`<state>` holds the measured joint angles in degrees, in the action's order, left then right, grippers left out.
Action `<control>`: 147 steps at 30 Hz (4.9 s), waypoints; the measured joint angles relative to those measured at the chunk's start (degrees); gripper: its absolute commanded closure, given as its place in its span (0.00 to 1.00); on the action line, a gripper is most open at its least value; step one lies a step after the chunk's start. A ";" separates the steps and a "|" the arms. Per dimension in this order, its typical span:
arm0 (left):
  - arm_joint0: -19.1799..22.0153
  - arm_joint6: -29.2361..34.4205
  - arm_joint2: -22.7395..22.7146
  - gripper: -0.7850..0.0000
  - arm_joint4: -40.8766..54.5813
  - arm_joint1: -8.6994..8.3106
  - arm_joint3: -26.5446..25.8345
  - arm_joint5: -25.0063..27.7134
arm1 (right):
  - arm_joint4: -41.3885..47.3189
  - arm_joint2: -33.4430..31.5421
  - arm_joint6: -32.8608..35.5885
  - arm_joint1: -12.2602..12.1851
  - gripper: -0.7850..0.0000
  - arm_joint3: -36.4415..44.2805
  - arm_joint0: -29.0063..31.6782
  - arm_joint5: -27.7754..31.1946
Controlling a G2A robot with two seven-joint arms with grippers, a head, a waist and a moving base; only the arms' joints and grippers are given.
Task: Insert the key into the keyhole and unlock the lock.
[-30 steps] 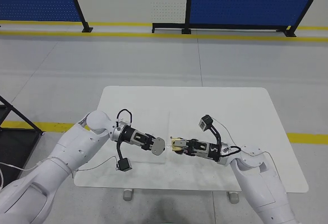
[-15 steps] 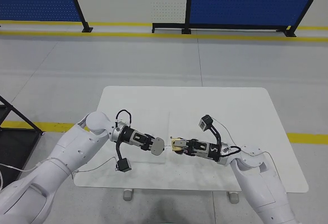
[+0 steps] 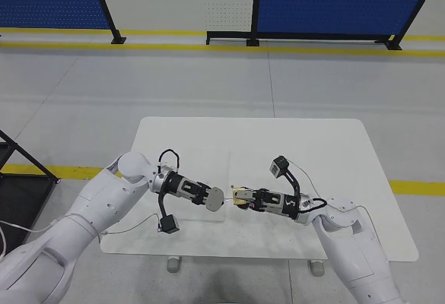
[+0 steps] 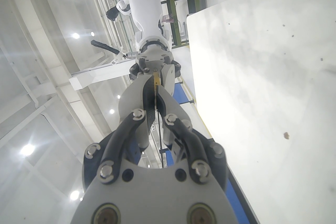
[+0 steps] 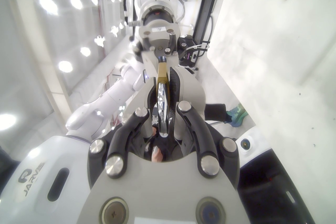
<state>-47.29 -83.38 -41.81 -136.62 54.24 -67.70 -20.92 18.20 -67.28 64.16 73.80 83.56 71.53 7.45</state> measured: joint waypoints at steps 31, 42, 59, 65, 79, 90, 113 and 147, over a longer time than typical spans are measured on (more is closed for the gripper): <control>0.85 0.13 1.08 1.00 0.74 1.14 1.71 -0.13 | 0.00 0.00 0.00 0.00 1.00 0.00 0.00 0.00; 0.72 0.53 1.15 1.00 1.01 1.42 2.06 -0.53 | 0.00 0.00 0.00 0.00 1.00 0.00 0.00 0.00; 1.11 0.69 1.66 1.00 1.53 2.24 3.14 -0.68 | 0.00 0.00 0.00 0.00 1.00 0.00 0.00 0.00; 1.27 0.76 1.89 1.00 1.81 2.61 3.78 -0.76 | 0.00 0.00 0.00 0.00 1.00 0.00 0.00 0.00; 1.31 0.66 1.10 0.00 2.16 2.83 4.27 -0.66 | 0.00 0.00 0.00 0.00 1.00 0.00 0.00 0.00; 1.12 -1.98 -1.94 0.00 5.45 2.11 6.18 2.02 | 0.00 0.00 0.00 0.00 1.00 0.00 0.00 0.00; 6.93 -3.25 0.32 0.00 15.11 3.74 16.34 38.54 | 0.00 0.00 0.00 0.00 1.00 0.00 0.00 0.00; 9.86 38.77 16.67 0.00 76.02 0.10 13.71 78.91 | 0.00 0.00 0.00 0.00 1.00 0.00 0.00 0.00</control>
<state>-37.43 -44.61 -25.15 -60.61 54.34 -53.99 57.99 18.20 -67.28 64.16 73.80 83.56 71.53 7.45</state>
